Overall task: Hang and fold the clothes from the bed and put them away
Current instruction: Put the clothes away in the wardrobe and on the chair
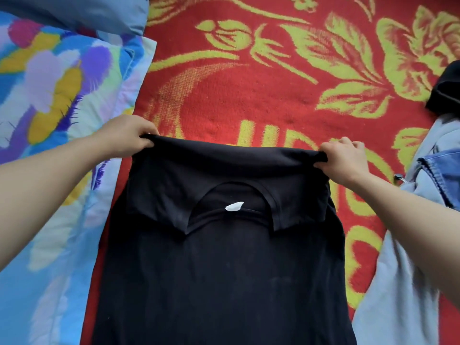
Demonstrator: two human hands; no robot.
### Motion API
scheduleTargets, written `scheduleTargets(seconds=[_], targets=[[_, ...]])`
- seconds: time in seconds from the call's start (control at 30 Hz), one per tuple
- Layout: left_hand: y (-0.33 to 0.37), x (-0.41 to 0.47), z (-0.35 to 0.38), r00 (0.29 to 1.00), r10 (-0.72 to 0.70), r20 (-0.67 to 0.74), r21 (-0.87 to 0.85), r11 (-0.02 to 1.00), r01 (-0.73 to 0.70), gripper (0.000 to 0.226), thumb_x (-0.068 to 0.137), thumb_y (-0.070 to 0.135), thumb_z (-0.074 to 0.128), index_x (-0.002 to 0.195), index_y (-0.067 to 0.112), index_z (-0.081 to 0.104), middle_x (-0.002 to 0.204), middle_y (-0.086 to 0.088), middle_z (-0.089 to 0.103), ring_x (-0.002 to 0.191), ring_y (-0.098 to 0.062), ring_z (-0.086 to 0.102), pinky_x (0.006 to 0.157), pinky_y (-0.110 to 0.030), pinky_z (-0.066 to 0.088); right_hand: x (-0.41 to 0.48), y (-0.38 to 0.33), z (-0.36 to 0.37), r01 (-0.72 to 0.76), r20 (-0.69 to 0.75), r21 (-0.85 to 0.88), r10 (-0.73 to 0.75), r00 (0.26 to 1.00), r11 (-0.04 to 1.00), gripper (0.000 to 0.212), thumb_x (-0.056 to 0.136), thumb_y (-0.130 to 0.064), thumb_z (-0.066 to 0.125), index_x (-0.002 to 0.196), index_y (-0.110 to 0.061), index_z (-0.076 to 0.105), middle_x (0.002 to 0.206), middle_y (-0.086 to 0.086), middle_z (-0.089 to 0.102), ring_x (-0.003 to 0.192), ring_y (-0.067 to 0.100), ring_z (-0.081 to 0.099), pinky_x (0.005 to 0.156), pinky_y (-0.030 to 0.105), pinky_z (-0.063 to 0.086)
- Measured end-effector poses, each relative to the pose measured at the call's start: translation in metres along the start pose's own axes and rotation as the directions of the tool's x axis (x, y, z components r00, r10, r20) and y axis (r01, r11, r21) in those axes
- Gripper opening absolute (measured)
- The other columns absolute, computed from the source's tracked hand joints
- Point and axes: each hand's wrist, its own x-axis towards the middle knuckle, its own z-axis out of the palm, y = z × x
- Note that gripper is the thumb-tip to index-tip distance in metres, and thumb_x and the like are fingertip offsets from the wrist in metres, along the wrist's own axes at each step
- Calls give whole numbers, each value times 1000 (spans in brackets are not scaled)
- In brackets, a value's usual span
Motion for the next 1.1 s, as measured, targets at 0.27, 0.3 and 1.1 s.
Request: scheduleTargets(seconds=[0.27,0.3,1.1], targets=[[10,-19,-40,969,188,-160,3,982,-190,18,82,-4,64,99,1,68,93,-18,62,90,-34,57,82,-40,42,-38,24,-16,126,-276,175,-74,958,976,18,78,-4,72,88,4,59,81,21,61,79,39,56,66,40,36],[10,-28,-37,973,199,-115,20,980,-198,17,82,-3,64,98,2,68,91,-16,61,87,-32,57,81,-41,44,-45,23,-14,136,-237,184,-90,967,973,18,77,-4,72,88,4,60,80,20,61,78,39,56,63,38,34],[31,-244,156,922,360,141,509,773,-379,23,69,17,39,63,11,60,65,-9,51,57,-28,51,50,-34,39,-218,-49,94,369,49,-138,-366,929,919,35,33,-7,82,51,-10,53,55,7,51,50,27,53,42,27,37]])
